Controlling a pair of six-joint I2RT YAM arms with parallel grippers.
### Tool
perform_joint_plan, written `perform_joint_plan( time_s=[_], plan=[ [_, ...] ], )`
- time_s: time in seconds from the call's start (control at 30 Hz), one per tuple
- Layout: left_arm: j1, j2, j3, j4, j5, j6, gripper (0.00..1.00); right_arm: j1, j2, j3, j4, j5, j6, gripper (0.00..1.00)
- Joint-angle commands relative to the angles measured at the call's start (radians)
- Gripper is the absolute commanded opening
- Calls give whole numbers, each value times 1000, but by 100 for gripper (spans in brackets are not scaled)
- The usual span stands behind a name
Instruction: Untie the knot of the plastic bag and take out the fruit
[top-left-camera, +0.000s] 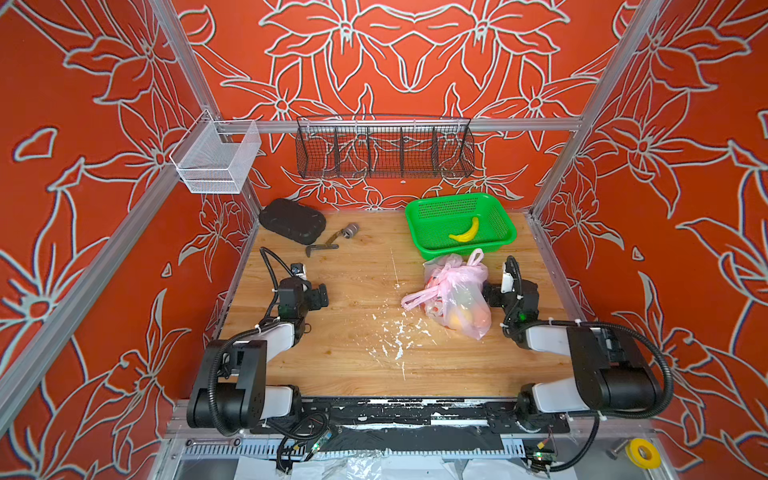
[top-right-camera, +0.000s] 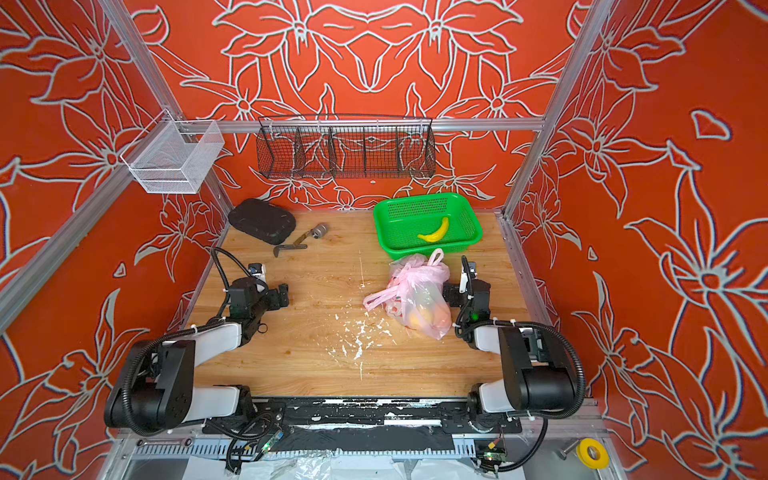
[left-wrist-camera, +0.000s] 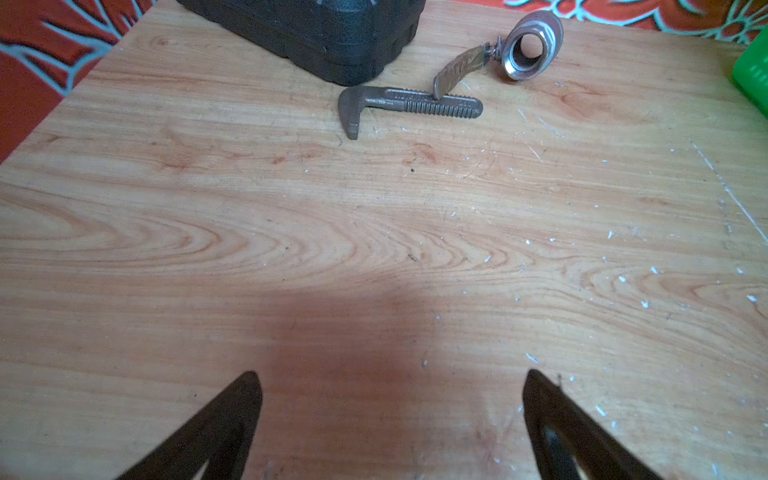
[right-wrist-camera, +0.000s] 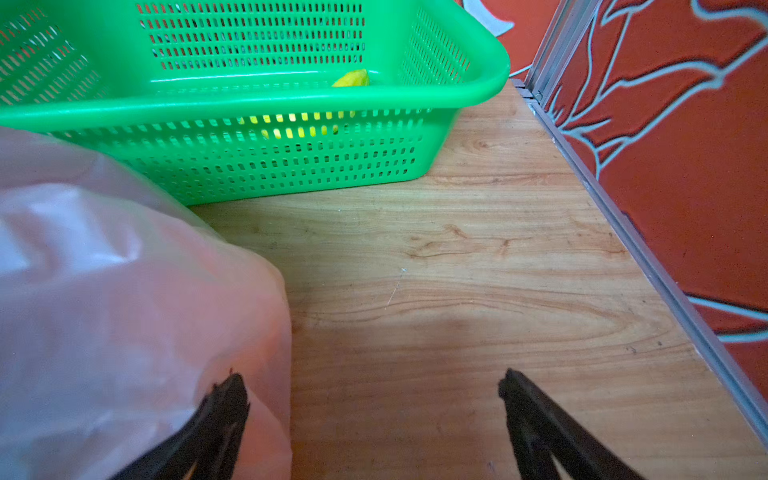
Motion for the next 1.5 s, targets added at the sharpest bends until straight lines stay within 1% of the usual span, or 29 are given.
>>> perform_joint_plan(
  time_s=[0.0, 0.77, 0.87, 0.97, 1.03, 1.1, 1.13, 1.2, 1.23, 1.33, 1.37, 1.47],
  plan=[
    [0, -7, 11, 24, 0, 6, 97, 6, -11, 7, 16, -9, -17, 97],
    [0, -9, 10, 26, -1, 6, 97, 6, -18, -2, 27, -21, -22, 97],
    [0, -17, 11, 19, -2, 6, 97, 6, -46, -15, 27, -32, -27, 97],
    [-1, -51, 14, -11, -16, -5, 97, 6, -108, -33, 6, -13, -19, 97],
    [-2, -92, 22, -52, -36, -13, 97, 6, -179, -23, -83, 5, -4, 97],
    [-1, -141, 27, -100, -54, -23, 97, 6, -271, 13, -228, 15, 22, 97],
    [-1, -171, 28, -118, -58, -26, 97, 6, -320, 33, -304, 17, 49, 97],
    [-3, -233, 40, -186, -55, -36, 97, 6, -409, 68, -432, 18, 142, 97],
    [-4, -270, 47, -220, -49, -50, 97, 6, -457, 88, -499, -4, 179, 97],
    [-10, -353, 60, -281, 15, -111, 97, 6, -569, 154, -701, -74, 275, 94],
    [-12, -396, 76, -315, 34, -133, 97, 6, -596, 180, -764, -88, 309, 93],
    [-29, -439, 152, -425, 123, -210, 97, 6, -647, 272, -951, -145, 386, 89]
  ],
)
